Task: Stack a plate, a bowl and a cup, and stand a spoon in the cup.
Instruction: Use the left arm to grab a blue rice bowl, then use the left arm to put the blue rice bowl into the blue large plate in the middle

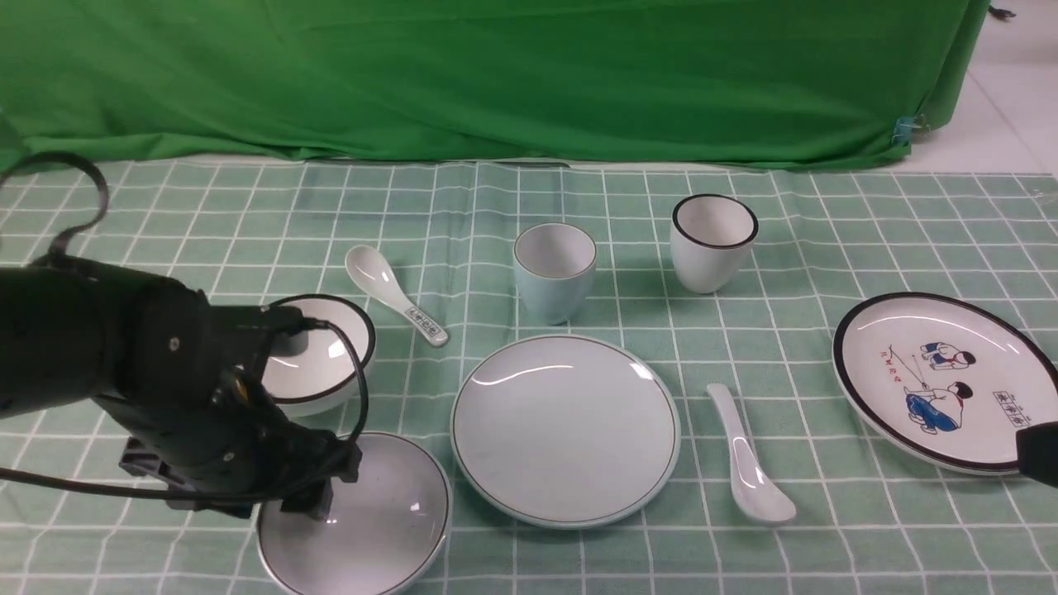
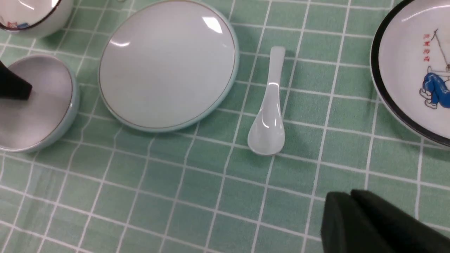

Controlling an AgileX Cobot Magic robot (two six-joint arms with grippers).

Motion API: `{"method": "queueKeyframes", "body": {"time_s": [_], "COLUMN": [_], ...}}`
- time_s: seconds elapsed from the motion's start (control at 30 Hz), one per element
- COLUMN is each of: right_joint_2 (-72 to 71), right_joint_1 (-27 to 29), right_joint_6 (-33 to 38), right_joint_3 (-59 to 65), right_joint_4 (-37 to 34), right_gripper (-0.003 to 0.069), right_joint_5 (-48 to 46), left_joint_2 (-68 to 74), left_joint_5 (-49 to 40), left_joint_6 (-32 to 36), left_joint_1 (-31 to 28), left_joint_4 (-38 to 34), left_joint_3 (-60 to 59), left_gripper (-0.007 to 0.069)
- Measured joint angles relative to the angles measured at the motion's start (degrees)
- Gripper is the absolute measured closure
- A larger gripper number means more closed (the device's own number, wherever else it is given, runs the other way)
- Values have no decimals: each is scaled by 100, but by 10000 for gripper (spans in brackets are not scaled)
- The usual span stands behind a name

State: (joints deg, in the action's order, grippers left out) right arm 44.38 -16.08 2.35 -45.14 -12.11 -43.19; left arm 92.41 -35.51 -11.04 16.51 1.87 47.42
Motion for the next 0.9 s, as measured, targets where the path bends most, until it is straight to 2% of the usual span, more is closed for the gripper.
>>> {"method": "queueKeyframes", "body": {"time_s": [0.13, 0.17, 0.2, 0.27, 0.4, 0.53, 0.73, 0.9], "right_joint_2": [0, 0, 0, 0, 0, 0, 0, 0], "right_joint_1": [-1, -1, -6, -6, -6, -6, -6, -6], "right_joint_6": [0, 0, 0, 0, 0, 0, 0, 5], "right_joint_3": [-2, -2, -2, -2, -2, -2, -6, -6], "right_joint_4": [-6, -6, -14, -18, -18, -19, -19, -13], "right_gripper": [589, 588, 585, 582, 568, 560, 546, 536], "right_joint_5": [27, 33, 33, 38, 38, 38, 40, 40], "left_joint_2": [47, 36, -80, -272, -722, -857, 153, 1023], "left_joint_5": [-73, -94, -257, -598, -889, -347, 113, 154], "left_joint_6": [-5, -5, 2, 50, 303, 553, 642, 643], "left_joint_1": [0, 0, 0, 16, 23, 251, 843, 1067], "left_joint_4": [-36, -55, -83, -130, -302, -1001, -1359, -1444], "left_joint_3": [30, 39, 117, 347, 803, 1264, 1809, 2239], "left_gripper": [462, 470, 524, 580, 594, 595, 595, 595]}}
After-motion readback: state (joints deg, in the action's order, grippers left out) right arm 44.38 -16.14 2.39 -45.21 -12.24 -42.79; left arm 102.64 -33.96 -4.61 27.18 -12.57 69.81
